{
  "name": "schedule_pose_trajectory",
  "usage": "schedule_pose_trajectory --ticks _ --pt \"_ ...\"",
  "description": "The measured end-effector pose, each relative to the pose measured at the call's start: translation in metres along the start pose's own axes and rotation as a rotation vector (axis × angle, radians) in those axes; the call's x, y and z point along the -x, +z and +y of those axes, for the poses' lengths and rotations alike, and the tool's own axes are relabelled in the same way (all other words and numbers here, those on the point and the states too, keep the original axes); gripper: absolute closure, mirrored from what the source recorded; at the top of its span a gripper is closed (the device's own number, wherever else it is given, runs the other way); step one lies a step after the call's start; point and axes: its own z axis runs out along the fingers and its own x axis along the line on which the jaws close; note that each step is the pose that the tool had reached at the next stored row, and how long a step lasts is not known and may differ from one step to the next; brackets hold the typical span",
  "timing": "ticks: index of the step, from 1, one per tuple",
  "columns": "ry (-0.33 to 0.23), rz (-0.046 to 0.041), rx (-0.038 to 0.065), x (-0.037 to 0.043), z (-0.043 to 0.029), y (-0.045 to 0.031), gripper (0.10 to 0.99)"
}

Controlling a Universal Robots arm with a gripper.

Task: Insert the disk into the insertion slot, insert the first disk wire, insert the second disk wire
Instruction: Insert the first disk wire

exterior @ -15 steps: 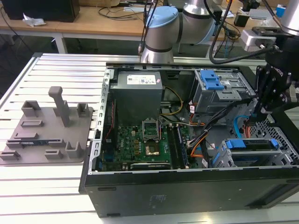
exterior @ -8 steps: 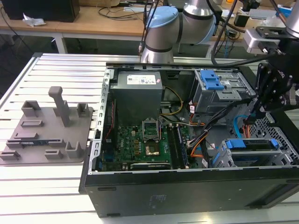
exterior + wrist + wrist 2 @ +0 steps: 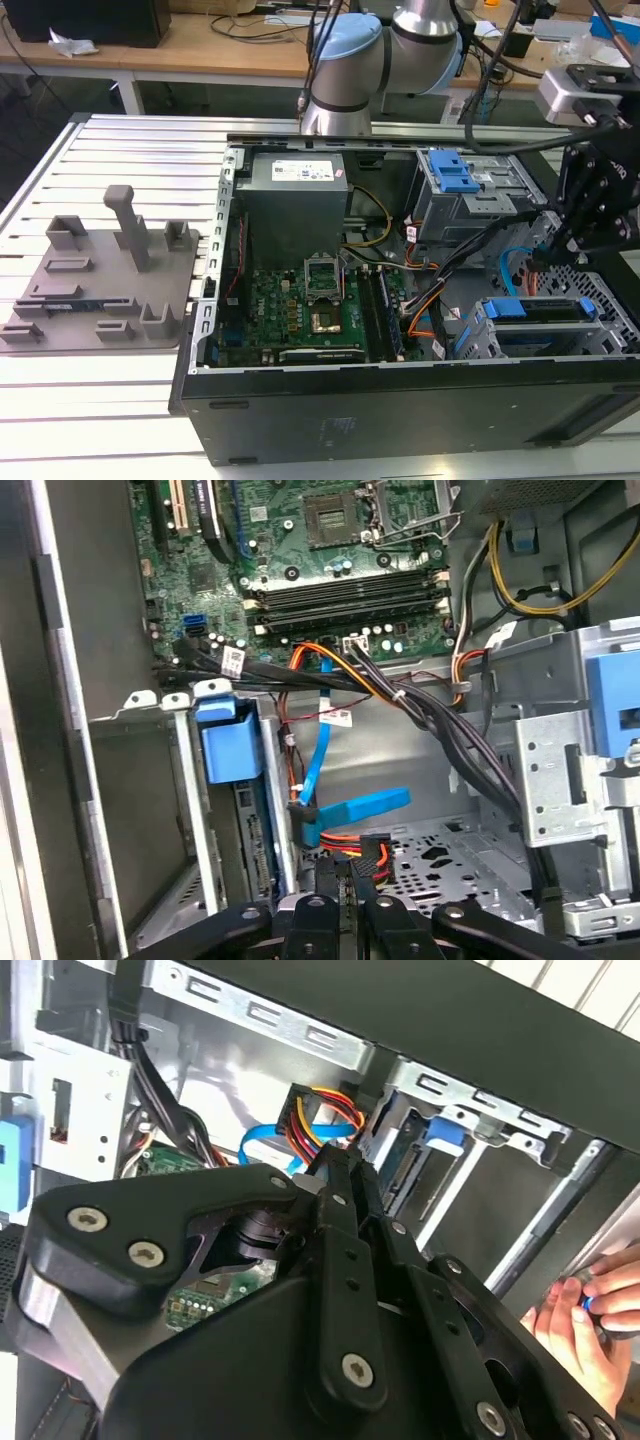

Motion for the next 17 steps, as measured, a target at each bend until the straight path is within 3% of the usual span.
schedule_pose_trajectory --ticks 4,9,15,17 --pt "-0.004 0.0015 0.011 -0.0055 -0.0044 0.0001 0.918" --pt "-0.011 -0.0004 0.012 -0.013 -0.0058 0.0007 0.918" --pt "-0.024 -0.0286 0.016 -0.0257 -0.0075 0.0026 0.918" --pt "-0.025 -0.0297 0.016 -0.0269 -0.0077 0.0028 0.918"
